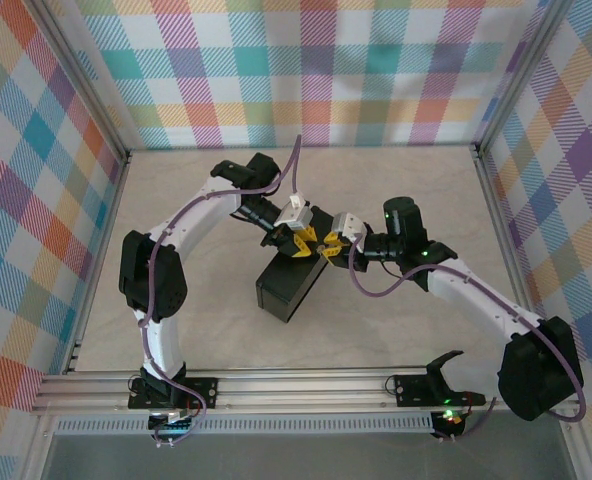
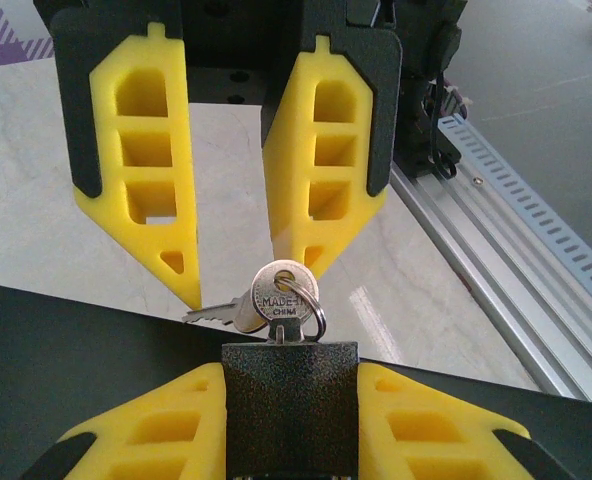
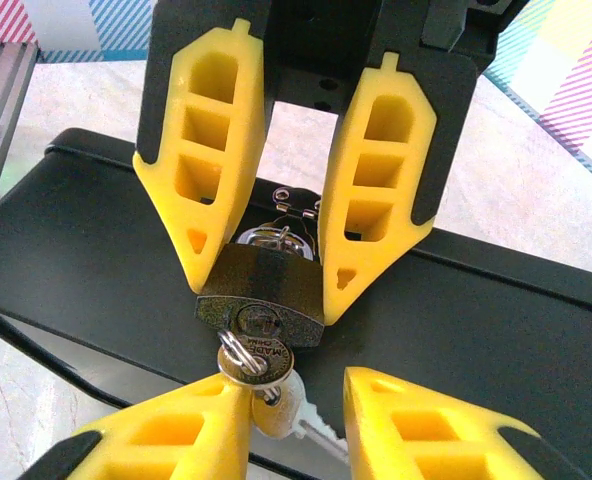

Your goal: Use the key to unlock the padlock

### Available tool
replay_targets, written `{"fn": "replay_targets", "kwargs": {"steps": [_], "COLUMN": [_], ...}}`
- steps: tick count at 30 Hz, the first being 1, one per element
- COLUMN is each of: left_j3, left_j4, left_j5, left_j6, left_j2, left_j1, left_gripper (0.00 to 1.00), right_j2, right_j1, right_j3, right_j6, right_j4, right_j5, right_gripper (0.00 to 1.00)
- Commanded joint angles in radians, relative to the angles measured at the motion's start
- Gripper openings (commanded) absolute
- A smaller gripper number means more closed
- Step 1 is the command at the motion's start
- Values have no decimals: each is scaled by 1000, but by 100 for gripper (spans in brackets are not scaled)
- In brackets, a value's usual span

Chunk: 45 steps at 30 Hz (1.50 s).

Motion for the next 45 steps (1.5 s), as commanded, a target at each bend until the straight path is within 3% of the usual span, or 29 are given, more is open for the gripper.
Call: {"fn": "replay_targets", "kwargs": {"steps": [1, 18, 23, 35, 45], "left_j3": [52, 61, 63, 69, 69], "left_j4": [-39, -42, -41, -44, -50], "left_j5": [93, 103, 109, 112, 113], "left_j6": [33, 33, 33, 31, 32], "left_j2": [-8, -2, -3, -4, -2], "left_j1": [5, 5, 4, 4, 4], "left_gripper": [15, 15, 15, 15, 15], "right_j2": [-30, -38, -35, -32, -24], "right_j1": [7, 46, 48, 47, 47], "right_j3": [17, 16, 23, 22, 21], "right_j6": [19, 51, 37, -32, -4], "right_j4": [50, 92, 61, -39, 17], "right_j5": [-29, -26, -33, -16, -39], "right_gripper": [32, 31, 25, 28, 18]}}
